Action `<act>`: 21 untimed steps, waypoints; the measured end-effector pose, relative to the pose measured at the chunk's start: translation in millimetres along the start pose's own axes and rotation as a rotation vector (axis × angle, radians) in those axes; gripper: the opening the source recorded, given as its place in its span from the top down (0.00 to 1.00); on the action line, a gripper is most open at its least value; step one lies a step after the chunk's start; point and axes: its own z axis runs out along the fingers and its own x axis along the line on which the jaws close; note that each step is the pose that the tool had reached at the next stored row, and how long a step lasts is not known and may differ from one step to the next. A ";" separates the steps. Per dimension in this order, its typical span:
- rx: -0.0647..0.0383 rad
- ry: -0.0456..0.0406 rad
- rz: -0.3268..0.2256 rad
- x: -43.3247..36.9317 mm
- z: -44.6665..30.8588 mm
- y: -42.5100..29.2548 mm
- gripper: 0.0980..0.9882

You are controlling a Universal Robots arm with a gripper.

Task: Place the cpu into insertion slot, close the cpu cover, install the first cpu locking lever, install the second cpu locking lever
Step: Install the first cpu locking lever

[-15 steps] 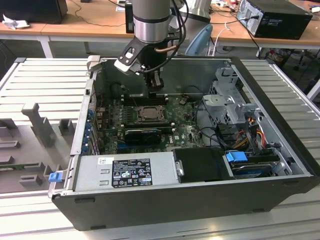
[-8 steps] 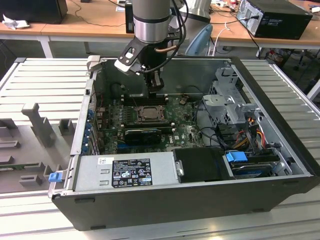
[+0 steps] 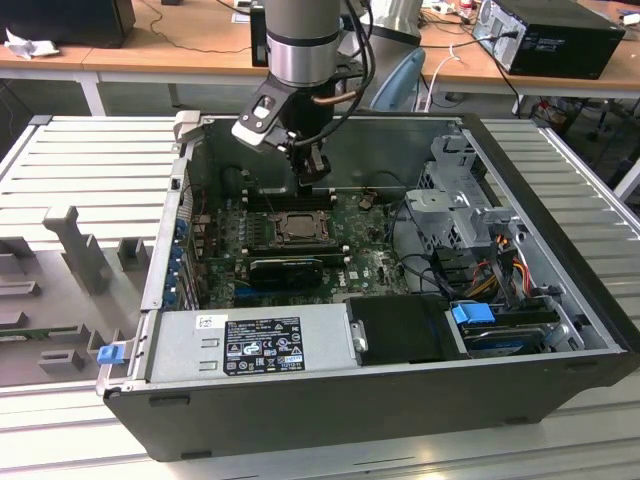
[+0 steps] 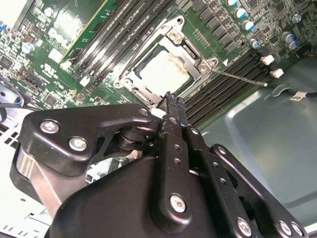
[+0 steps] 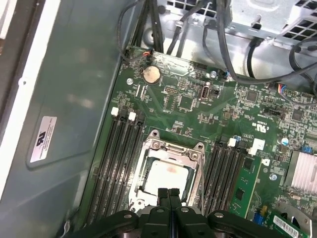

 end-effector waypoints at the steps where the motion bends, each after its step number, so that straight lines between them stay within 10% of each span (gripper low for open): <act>1: 0.000 0.0004 -0.007 0.1 0.0 0.0 0.99; 21: 0.003 0.0114 -0.198 2.4 0.1 0.8 0.99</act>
